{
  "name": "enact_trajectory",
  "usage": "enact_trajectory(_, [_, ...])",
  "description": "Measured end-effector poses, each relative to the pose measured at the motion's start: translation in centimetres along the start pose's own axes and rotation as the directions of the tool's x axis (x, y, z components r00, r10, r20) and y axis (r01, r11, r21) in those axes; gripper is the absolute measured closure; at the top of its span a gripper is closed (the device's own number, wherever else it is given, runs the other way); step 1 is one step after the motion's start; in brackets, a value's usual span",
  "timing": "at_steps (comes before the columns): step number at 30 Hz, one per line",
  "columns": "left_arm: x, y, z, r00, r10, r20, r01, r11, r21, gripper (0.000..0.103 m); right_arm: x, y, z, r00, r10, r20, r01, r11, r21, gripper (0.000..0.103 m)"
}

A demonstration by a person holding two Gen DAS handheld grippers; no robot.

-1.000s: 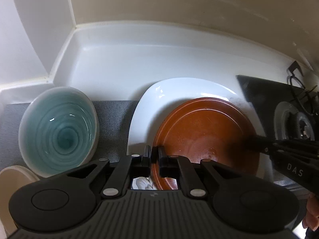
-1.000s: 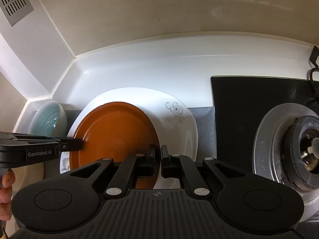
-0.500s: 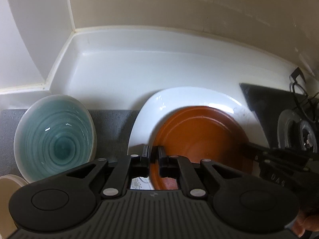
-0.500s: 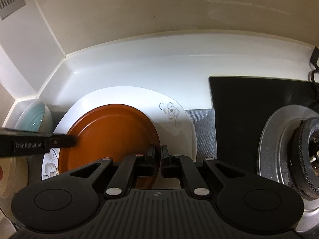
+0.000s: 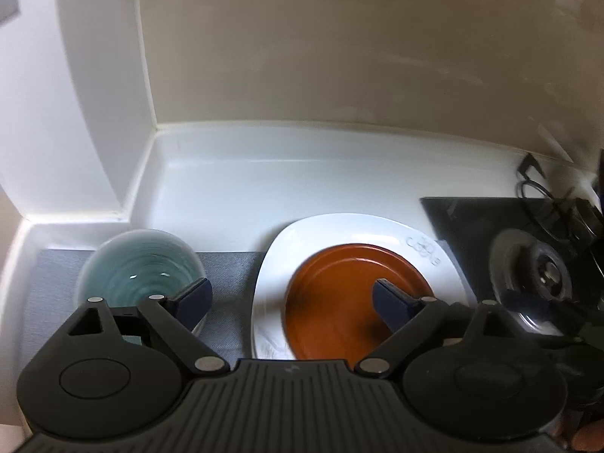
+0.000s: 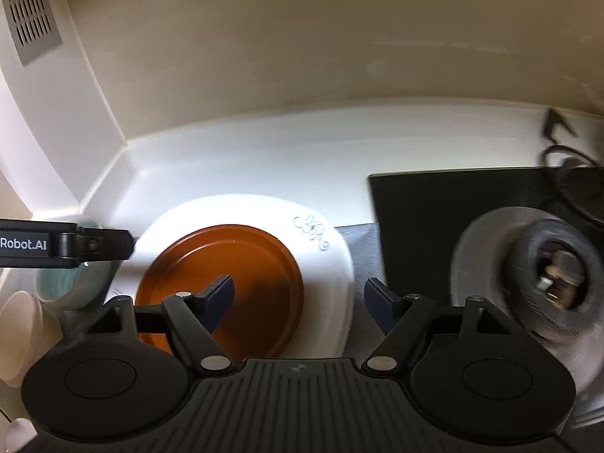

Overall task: Organize plates and bowls
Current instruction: 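Carry the terracotta plate with both grippers and lower it onto the white plates, then open both grippers and withdraw from the terracotta plate, then move both grippers toward the white bowl with blue rim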

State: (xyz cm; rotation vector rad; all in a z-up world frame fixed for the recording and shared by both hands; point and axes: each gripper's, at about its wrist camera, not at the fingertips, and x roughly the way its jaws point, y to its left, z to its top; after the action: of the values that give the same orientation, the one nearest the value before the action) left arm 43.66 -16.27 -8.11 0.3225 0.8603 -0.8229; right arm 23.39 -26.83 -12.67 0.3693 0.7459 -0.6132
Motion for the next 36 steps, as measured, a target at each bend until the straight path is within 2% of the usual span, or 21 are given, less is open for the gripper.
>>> enact_trajectory(2, [-1.8, 0.0, -0.7, 1.0, -0.011, 0.026, 0.01, 1.0, 0.018, 0.0, -2.5, 0.2, -0.8, 0.999, -0.011, 0.045, 0.011, 1.0, 0.006, 0.016])
enact_trajectory(6, [-5.0, -0.3, -3.3, 0.998, -0.023, 0.063, 0.019, 0.998, 0.057, 0.0, -7.1, 0.6, -3.2, 0.997, -0.012, 0.077, 0.011, 1.0, 0.017, 0.013])
enact_trajectory(17, [-11.6, -0.3, -10.3, 0.992, -0.095, 0.078, 0.089, 0.993, 0.077, 0.0, -15.3, 3.4, -10.6, 0.989, -0.073, 0.132, 0.065, 0.996, 0.067, 0.012])
enact_trajectory(21, [-13.4, -0.1, -11.9, 0.991, -0.094, 0.094, 0.085, 0.992, 0.097, 0.0, -17.3, 4.4, -12.2, 0.987, -0.086, 0.136, 0.077, 0.995, 0.069, 0.012])
enact_trajectory(26, [-15.2, -0.6, -12.7, 0.991, -0.047, 0.124, 0.037, 0.996, 0.084, 0.0, -19.9, 4.6, -13.0, 0.978, -0.083, 0.189, 0.08, 0.996, 0.027, 0.012])
enact_trajectory(30, [-16.6, -1.0, -13.1, 0.995, 0.016, 0.103, -0.019, 0.999, 0.03, 0.0, -21.2, 3.9, -12.7, 0.974, -0.038, 0.225, 0.038, 0.999, 0.005, 0.011])
enact_trajectory(32, [-17.2, -1.1, -13.3, 0.996, 0.031, 0.084, -0.034, 0.999, 0.033, 0.0, -21.7, 3.5, -12.6, 0.972, -0.014, 0.233, 0.012, 1.0, 0.008, 0.011])
enact_trajectory(36, [-18.5, -1.8, -13.7, 0.991, 0.096, 0.097, -0.1, 0.994, 0.036, 0.0, -22.7, 2.6, -12.7, 0.965, 0.021, 0.262, -0.024, 1.0, 0.008, 0.011])
